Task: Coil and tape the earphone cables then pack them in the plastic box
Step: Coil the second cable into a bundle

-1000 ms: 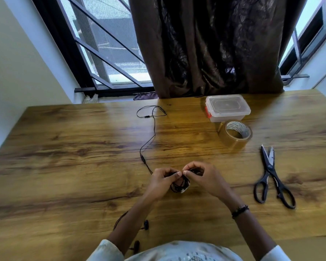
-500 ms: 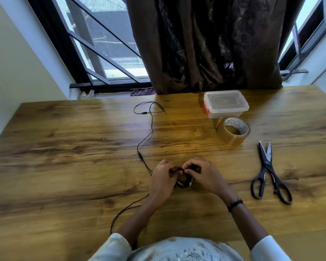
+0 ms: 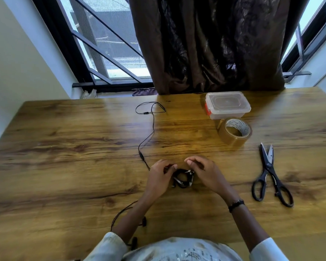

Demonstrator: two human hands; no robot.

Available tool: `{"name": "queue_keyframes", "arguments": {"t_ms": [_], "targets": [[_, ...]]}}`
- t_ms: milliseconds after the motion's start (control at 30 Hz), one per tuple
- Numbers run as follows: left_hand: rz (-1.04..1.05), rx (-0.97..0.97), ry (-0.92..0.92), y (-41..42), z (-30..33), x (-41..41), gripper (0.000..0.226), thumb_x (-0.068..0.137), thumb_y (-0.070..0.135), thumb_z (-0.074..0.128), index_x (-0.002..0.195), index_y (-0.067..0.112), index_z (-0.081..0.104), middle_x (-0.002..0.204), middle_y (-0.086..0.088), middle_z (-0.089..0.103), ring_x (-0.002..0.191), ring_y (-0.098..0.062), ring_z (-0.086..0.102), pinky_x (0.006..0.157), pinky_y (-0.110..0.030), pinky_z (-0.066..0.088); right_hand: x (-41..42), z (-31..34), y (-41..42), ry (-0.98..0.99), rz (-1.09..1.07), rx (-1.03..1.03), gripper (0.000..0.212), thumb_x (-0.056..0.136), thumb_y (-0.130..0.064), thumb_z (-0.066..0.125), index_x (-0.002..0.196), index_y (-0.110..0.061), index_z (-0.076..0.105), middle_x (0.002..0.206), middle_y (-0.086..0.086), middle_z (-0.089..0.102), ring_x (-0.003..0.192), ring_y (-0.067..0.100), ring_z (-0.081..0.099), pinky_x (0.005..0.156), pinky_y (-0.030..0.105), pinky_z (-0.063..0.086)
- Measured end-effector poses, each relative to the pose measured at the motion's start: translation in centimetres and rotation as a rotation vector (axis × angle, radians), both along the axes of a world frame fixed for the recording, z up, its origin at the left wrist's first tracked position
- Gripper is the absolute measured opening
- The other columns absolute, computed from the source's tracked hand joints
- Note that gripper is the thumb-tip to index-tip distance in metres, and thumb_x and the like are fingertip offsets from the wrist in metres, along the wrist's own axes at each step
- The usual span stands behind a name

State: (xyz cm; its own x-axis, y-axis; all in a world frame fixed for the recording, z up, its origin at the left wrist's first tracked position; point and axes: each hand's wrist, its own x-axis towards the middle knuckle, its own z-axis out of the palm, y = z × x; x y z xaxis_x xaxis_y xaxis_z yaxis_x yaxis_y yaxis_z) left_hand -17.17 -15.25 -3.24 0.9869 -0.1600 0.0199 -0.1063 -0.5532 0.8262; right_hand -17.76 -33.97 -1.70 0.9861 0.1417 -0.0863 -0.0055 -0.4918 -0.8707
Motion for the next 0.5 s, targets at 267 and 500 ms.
{"name": "queue_keyframes", "arguments": {"t_ms": [267, 500], "targets": [[0.051, -0.111, -0.003, 2.8, 2.0, 0.9, 0.013, 0.095, 0.019, 0.056, 0.101, 0.017, 0.067, 0.089, 0.008, 0.064, 0.077, -0.001, 0.057, 0.064, -0.012, 0.044, 2.5, 1.7, 2.3, -0.082, -0.005, 0.025, 0.014, 0.096, -0.028, 0.058, 0.105, -0.027, 0.067, 0.105, -0.017, 0.067, 0.1, -0.005, 0.06, 0.083, 0.013, 0.048], [0.165, -0.118, -0.054, 4.9, 4.8, 5.8, 0.017, 0.095, 0.013, 0.056, 0.106, 0.009, 0.068, 0.087, -0.001, 0.069, 0.068, -0.008, 0.062, 0.059, -0.012, 0.049, 7.3, 3.9, 5.9, -0.129, 0.061, -0.019, 0.016, 0.097, -0.021, 0.056, 0.109, -0.019, 0.066, 0.106, -0.007, 0.067, 0.094, 0.001, 0.061, 0.074, 0.004, 0.046]]}}
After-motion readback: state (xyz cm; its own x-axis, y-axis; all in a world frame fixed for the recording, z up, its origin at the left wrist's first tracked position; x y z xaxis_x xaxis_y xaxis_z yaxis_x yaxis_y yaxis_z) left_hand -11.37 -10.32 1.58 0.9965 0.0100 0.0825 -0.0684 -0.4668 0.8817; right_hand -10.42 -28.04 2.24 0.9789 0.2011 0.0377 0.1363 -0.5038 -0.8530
